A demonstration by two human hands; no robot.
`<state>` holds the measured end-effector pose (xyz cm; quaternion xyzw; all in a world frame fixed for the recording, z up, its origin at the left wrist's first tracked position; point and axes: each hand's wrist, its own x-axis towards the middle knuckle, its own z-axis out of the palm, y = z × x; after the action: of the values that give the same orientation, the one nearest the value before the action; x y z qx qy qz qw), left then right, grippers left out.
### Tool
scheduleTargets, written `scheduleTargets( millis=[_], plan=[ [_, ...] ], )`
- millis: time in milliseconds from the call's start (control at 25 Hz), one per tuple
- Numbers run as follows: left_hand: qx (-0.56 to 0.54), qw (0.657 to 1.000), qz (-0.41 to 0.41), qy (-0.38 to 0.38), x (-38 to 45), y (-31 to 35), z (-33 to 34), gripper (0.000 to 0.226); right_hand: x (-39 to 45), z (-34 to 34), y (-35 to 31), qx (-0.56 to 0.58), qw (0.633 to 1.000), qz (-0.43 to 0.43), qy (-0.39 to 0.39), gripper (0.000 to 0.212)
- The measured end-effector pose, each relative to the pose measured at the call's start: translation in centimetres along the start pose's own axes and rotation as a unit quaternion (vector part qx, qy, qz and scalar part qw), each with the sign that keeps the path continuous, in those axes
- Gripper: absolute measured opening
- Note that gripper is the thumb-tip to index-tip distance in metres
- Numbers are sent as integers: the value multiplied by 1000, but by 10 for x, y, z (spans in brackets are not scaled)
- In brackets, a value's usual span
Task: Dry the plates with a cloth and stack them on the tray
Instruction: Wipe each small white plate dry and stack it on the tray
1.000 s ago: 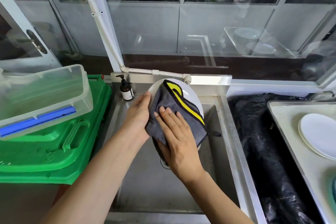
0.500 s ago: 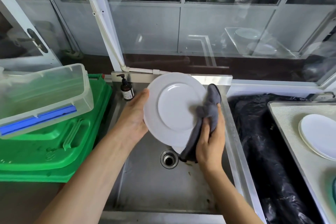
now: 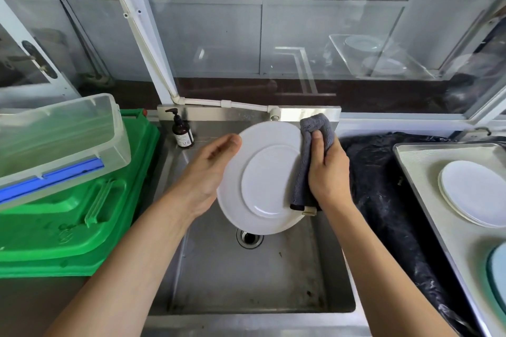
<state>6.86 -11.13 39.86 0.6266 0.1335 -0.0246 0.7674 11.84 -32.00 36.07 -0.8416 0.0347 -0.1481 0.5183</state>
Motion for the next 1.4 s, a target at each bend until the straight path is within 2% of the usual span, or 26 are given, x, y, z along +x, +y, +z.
scheduleTargets(
  millis=[120,280,360,440,480,560,640,680,720,840,1040,1120,1200,1280,1320,1400],
  plan=[
    [18,999,17,26,4,-12,4,50,-4,3,11,-31,999,29,-12,35],
    [33,998,-10,53,11,-36,8,18,-26,-11,71,-76,993,91,-10,23],
    [41,998,-10,49,14,-44,15,13,-39,-28,111,-194,979,66,14,26],
    [59,997,-13,52,15,-51,25,14,-51,-39,147,-311,950,8,40,27],
    [64,996,-17,53,15,-55,32,14,-57,-43,163,-352,935,3,30,31],
    [68,996,-25,54,15,-62,44,19,-70,-44,192,-397,911,83,-76,48],
    [77,995,-20,65,14,-67,53,18,-91,-43,222,-421,857,196,-222,63],
    [87,994,-11,71,14,-68,55,14,-102,-44,236,-424,833,227,-272,68],
    [102,992,-1,72,14,-70,57,14,-110,-45,246,-421,824,237,-295,73],
    [144,988,30,56,19,-82,61,18,-112,-51,260,-413,835,224,-288,75],
    [211,970,87,79,22,-93,74,16,-93,-57,247,-416,836,225,-280,57],
    [256,956,113,83,20,-92,79,17,-81,-59,227,-395,854,212,-265,48],
    [301,938,151,87,17,-89,83,22,-65,-56,196,-323,903,186,-215,39],
    [338,916,207,59,9,-86,90,25,-48,-52,156,-153,957,195,-151,29],
    [360,900,242,41,3,-85,94,22,-39,-50,134,-48,967,214,-127,29],
    [447,833,325,16,-8,-89,101,16,-19,-49,96,136,948,269,-102,44]
  ],
)
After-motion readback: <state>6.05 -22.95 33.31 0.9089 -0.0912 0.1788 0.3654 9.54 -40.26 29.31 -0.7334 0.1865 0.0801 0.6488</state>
